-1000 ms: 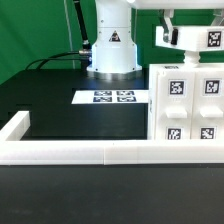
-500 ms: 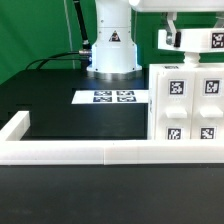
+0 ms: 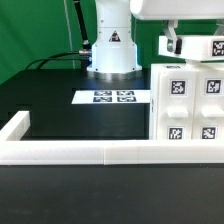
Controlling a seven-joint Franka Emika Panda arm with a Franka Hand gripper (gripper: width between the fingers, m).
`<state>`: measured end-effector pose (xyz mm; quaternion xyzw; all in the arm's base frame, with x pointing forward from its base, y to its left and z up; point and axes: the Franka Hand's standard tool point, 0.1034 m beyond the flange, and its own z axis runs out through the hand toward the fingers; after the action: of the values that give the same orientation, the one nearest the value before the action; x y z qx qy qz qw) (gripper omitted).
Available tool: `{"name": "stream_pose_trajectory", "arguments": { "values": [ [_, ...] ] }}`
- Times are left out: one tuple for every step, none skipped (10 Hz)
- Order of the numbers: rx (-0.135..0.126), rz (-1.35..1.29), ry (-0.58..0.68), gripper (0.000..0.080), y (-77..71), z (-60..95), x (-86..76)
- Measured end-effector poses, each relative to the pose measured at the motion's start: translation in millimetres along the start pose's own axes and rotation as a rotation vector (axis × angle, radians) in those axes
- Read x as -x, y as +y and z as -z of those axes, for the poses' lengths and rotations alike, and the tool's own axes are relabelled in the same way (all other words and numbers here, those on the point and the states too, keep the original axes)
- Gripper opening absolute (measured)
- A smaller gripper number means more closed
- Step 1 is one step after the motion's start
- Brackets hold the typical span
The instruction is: Assemble cabinet
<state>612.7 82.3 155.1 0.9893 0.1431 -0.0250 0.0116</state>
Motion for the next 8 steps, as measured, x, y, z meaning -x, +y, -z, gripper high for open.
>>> {"name": "stream_pose_trajectory", "arguments": {
  "values": [
    [0.001, 0.0, 0.004, 0.0546, 0.3, -0.4, -0.5],
    [0.002, 0.003, 0.011, 0.0546, 0.5, -1.2, -1.3],
    [0.002, 0.002, 0.013, 0.0546, 0.5, -1.4, -1.5],
    [0.002, 0.002, 0.014, 0.0546, 0.5, -1.3, -1.7],
    [0.002, 0.002, 0.014, 0.0546, 0.6, -1.3, -1.7],
    [0.002, 0.002, 0.014, 0.0546, 0.6, -1.3, -1.7],
    [0.002, 0.002, 0.014, 0.0546, 0.6, -1.3, -1.7],
    [0.002, 0.002, 0.014, 0.0546, 0.6, -1.3, -1.7]
  ]
}}
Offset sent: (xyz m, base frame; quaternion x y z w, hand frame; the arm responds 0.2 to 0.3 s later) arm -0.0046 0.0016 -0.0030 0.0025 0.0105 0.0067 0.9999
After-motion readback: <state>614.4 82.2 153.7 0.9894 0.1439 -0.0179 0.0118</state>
